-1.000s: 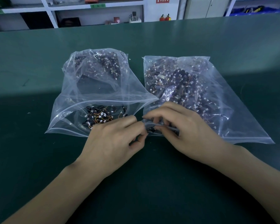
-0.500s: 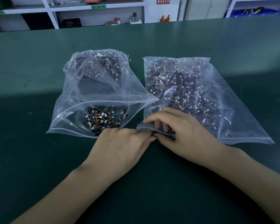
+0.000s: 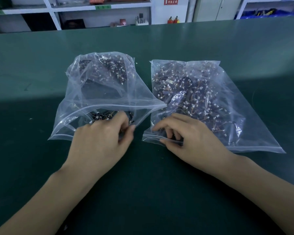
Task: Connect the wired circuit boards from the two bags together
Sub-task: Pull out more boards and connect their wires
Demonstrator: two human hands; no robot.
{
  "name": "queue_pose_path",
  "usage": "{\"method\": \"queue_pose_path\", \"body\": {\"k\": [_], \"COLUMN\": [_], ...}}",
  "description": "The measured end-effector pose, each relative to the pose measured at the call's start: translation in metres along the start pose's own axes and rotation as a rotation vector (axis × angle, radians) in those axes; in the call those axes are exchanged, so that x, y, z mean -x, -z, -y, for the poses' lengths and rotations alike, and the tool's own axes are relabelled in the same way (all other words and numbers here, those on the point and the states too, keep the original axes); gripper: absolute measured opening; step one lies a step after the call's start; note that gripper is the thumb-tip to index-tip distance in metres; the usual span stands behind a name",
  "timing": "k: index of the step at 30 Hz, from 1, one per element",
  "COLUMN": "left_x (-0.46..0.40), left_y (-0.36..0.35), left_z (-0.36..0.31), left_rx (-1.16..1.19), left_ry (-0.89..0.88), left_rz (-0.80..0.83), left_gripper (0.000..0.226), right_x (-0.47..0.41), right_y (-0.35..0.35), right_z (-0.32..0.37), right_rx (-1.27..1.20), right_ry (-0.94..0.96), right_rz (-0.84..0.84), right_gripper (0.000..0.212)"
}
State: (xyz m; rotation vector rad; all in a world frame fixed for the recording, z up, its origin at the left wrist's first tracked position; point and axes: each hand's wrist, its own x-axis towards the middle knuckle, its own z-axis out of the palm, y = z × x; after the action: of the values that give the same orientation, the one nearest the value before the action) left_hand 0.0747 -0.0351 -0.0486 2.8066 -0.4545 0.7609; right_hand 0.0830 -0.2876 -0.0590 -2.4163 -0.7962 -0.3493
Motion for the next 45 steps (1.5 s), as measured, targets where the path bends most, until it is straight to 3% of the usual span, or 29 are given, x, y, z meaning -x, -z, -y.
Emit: {"method": "queue_pose_path", "body": {"k": [6, 15, 18, 25, 33, 36, 45], "left_x": [-0.004, -0.01, -0.012, -0.008, -0.002, 0.003, 0.005], "left_y": [-0.005, -0.01, -0.013, -0.004, 0.003, 0.003, 0.004], "left_z": [0.021, 0.018, 0.011, 0.006, -0.002, -0.011, -0.019], "left_rx": [-0.057, 0.006, 0.029, 0.1, 0.265, 0.345, 0.544], "left_ry": [0.079, 0.115, 0.134, 0.108, -0.098, -0.165, -0.203], "left_rz": [-0.03, 0.014, 0.055, -0.014, -0.193, -0.183, -0.111], "left_gripper": [0.021, 0.041, 0.035, 0.026, 0.022, 0.019, 0.016], "right_x": [0.001, 0.002, 0.002, 0.002, 0.001, 0.001, -0.001], "right_y": [0.001, 0.0, -0.001, 0.001, 0.003, 0.004, 0.003], "right_z": [0.0, 0.004, 0.005, 0.005, 0.005, 0.007, 0.006], "right_rx": [-0.057, -0.071, -0.073, -0.094, -0.155, -0.217, -0.319], "right_ry": [-0.013, -0.008, -0.004, -0.012, -0.005, 0.03, 0.163], "right_rz": [0.0, -0.031, -0.031, -0.045, -0.101, -0.098, -0.21], "right_gripper": [0.031, 0.027, 0.027, 0.027, 0.028, 0.032, 0.015]}}
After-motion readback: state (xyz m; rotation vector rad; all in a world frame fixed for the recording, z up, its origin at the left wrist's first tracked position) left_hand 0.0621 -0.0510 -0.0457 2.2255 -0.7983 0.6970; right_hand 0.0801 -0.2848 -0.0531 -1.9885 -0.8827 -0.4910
